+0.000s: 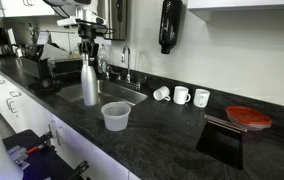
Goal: Put the silver flask in the sink
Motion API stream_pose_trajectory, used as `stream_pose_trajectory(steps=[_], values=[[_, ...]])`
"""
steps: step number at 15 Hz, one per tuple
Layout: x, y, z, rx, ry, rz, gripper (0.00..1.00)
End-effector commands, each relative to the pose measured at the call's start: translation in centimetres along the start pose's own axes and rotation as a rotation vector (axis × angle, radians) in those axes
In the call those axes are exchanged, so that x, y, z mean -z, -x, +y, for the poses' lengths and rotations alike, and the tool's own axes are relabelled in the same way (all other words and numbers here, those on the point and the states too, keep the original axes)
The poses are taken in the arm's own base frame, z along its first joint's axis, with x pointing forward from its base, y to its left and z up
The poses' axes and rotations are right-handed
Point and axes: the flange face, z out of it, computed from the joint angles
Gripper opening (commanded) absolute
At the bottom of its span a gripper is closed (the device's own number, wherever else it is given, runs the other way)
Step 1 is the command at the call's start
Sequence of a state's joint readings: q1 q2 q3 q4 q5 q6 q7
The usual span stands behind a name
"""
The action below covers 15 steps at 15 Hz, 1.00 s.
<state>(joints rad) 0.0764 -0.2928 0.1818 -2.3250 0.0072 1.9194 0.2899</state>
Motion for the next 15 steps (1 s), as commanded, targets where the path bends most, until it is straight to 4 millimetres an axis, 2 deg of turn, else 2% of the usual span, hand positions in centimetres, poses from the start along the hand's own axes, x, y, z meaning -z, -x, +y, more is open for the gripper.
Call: stream_pose_trajectory(steps=[1, 8, 12, 15], values=[[0.5, -2.3, -1.3, 0.046, 0.002, 0.002, 0.23], [-1.9, -5.5, -5.5, 0.095, -0.022, -0.036, 0.23], [-4.6, -7.3, -8.6, 0.123, -0.027, -0.083, 0.23], [-7.2, -8.5, -10.2, 0.132, -0.018, -0.126, 0.23]])
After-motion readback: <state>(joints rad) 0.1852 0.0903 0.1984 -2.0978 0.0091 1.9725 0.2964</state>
